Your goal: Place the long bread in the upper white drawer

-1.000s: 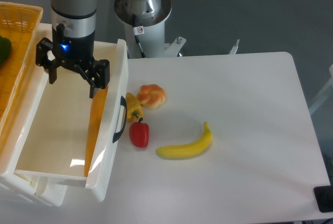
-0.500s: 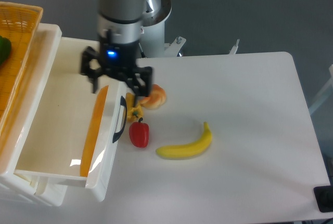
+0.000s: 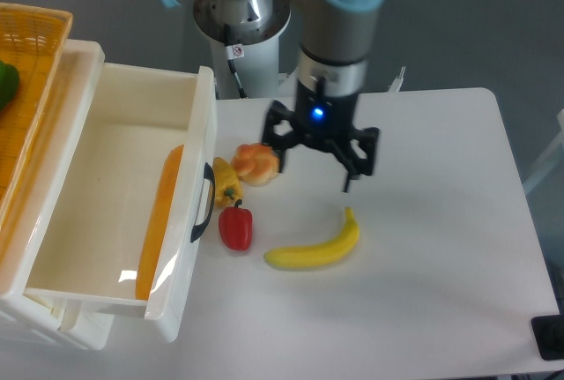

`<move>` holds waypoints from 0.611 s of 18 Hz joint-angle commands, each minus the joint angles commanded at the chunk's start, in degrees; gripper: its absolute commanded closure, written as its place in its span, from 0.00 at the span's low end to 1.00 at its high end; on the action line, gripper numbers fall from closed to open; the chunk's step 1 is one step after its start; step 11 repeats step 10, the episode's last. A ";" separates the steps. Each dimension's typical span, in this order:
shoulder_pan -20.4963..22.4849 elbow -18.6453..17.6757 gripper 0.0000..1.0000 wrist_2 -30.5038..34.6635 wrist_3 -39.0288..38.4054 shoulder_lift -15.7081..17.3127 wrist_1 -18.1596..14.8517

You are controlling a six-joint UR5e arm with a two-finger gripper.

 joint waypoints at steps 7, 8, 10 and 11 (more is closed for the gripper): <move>1.67 0.96 0.00 3.43 14.48 -7.91 0.98; 1.59 0.96 0.00 4.04 16.87 -8.79 1.06; 1.59 1.31 0.00 4.57 18.03 -10.02 1.33; 1.59 1.31 0.00 4.57 18.03 -10.02 1.33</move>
